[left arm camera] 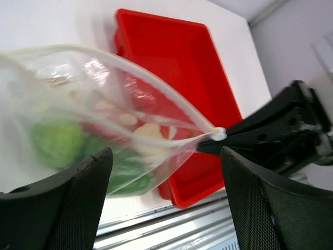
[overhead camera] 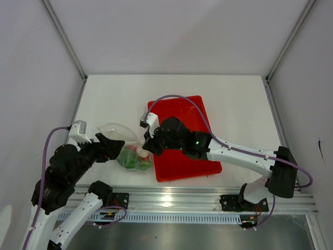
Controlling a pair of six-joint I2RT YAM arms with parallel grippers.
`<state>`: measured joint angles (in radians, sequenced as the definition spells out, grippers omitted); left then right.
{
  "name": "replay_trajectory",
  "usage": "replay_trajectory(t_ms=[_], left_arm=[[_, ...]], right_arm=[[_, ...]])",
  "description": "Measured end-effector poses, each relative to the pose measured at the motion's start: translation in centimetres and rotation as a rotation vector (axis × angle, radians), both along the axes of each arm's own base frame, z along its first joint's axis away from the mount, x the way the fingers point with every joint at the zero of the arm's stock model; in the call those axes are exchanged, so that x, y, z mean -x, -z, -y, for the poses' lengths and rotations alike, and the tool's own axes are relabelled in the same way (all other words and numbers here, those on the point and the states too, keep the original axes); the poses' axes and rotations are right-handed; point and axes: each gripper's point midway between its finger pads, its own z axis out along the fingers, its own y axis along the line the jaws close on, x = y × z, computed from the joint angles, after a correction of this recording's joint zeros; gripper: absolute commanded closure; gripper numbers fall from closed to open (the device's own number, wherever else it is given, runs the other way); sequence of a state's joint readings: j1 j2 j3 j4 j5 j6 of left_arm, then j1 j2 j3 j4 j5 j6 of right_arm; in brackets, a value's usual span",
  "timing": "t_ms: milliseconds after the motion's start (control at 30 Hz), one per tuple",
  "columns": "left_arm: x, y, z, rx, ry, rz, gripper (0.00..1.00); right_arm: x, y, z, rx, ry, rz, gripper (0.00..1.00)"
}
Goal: Place the food in the zip-top bag and seal the zipper
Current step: Zip the zipper food storage bag at the center of the board.
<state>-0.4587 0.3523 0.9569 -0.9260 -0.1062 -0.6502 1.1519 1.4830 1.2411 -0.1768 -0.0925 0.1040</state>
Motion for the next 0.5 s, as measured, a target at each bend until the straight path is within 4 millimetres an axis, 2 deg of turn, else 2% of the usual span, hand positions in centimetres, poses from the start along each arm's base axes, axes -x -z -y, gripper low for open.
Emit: replay_trajectory(t_ms=[300,433,500], left_arm=[[-0.7,-2.3,6.2,-0.063,0.394,0.125,0.3],[0.6,-4.3,8.3,-0.073,0.579,0.263,0.41],[1.5,-5.1,9.1,-0.09,0.675,0.334,0.42]], right_arm=[[1.0,0.3,-0.6,-0.021,-0.15,-0.075,1.0],[1.3,0.1,-0.5,-0.038,-0.198,-0.103,1.0],[1.4,0.0,-0.4,-0.044,-0.215,-0.113,1.0]])
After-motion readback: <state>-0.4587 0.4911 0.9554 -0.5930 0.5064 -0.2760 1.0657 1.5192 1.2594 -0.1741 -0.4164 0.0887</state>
